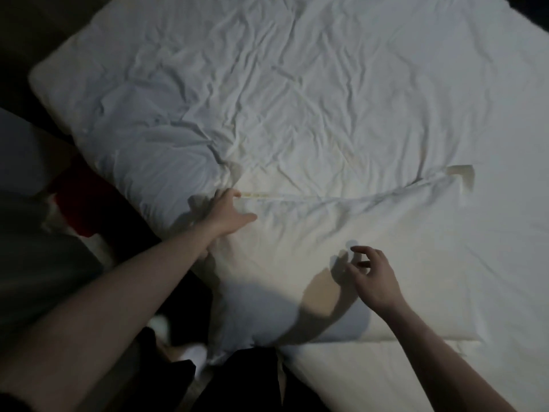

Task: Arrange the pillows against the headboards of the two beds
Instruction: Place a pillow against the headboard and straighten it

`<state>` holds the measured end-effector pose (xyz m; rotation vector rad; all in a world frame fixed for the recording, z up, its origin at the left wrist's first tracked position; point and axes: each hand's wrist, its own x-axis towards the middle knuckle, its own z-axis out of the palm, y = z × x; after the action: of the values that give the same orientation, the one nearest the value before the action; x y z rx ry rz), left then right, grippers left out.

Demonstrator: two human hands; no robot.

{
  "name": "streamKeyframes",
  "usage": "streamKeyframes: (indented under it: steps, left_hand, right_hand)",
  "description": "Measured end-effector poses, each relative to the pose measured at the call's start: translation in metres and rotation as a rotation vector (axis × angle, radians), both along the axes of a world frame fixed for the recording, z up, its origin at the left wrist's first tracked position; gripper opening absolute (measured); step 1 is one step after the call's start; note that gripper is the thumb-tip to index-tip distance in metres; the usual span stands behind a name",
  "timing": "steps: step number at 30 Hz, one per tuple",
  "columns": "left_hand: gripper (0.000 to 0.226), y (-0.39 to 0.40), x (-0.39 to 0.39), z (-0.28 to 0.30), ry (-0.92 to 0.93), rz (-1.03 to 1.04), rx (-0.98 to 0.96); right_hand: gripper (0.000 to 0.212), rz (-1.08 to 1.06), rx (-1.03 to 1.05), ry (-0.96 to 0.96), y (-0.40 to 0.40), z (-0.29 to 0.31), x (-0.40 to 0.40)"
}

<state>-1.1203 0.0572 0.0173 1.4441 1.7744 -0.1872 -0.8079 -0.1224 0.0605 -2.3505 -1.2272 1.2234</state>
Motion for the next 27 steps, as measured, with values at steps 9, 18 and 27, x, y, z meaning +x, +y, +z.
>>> streamKeyframes:
  steps: [9, 18, 27]
  left_hand:
    - [0.169, 0.024, 0.014, -0.053, 0.195, -0.061, -0.378]
    - [0.073, -0.025, 0.008, 0.034, -0.014, -0.051, -0.13]
    - [0.079, -0.111, -0.022, 0.127, -0.24, -0.127, -0.303]
  right_hand:
    - [0.057, 0.18, -0.011, -0.078, 0.029, -0.017, 0.015]
    - [0.093, 0.393, 0.065, -0.19, 0.123, -0.011, 0.016]
    - [0.071, 0.738, -0.252, -0.167, 0.111, 0.023, 0.005]
